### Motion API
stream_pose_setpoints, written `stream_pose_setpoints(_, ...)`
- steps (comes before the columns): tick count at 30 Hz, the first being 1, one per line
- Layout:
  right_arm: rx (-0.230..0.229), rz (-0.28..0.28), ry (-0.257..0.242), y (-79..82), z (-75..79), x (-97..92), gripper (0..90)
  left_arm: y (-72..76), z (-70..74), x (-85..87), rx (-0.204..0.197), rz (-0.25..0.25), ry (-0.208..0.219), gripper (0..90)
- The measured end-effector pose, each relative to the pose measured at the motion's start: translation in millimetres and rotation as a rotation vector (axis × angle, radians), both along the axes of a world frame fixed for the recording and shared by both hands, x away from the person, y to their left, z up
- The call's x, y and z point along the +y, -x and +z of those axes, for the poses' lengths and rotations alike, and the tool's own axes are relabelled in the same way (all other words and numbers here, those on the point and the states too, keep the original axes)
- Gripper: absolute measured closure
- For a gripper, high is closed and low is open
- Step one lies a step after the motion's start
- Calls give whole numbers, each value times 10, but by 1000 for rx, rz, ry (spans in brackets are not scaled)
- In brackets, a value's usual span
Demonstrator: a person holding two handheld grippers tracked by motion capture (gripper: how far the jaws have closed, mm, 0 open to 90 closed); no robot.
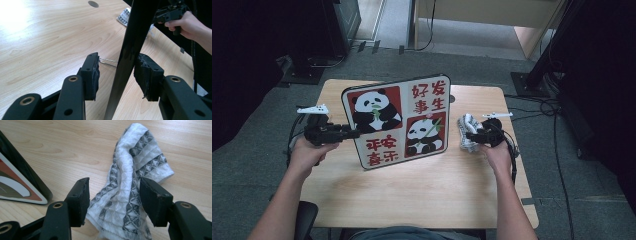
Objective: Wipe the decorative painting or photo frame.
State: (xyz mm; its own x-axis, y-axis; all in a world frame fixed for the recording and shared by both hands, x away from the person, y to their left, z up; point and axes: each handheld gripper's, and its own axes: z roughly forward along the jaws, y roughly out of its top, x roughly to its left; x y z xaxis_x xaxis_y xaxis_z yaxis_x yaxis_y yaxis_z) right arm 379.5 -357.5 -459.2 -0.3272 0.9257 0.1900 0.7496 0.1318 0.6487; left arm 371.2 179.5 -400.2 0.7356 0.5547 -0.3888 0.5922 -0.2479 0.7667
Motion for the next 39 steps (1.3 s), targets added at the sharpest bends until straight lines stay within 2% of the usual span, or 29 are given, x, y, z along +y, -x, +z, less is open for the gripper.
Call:
stream_pose_setpoints(12,-24,3,6,164,67,-21,408,-95,-52,23,11,13,7,500)
stream_pose_setpoints(20,-33,34,-16,255,91,-14,408,-107,-56,24,3,18,-3,493)
stream_pose_setpoints(28,-34,56,-17,293,95,19,407,-118,-62,29,-3,37,-12,487)
stream_pose_setpoints(37,-46,61,-54,287,124,-2,413,-107,-44,44,-7,44,-11,466)
stream_pose_setpoints(39,-47,58,-52,281,127,-11,412,-93,-32,51,-18,44,-28,444)
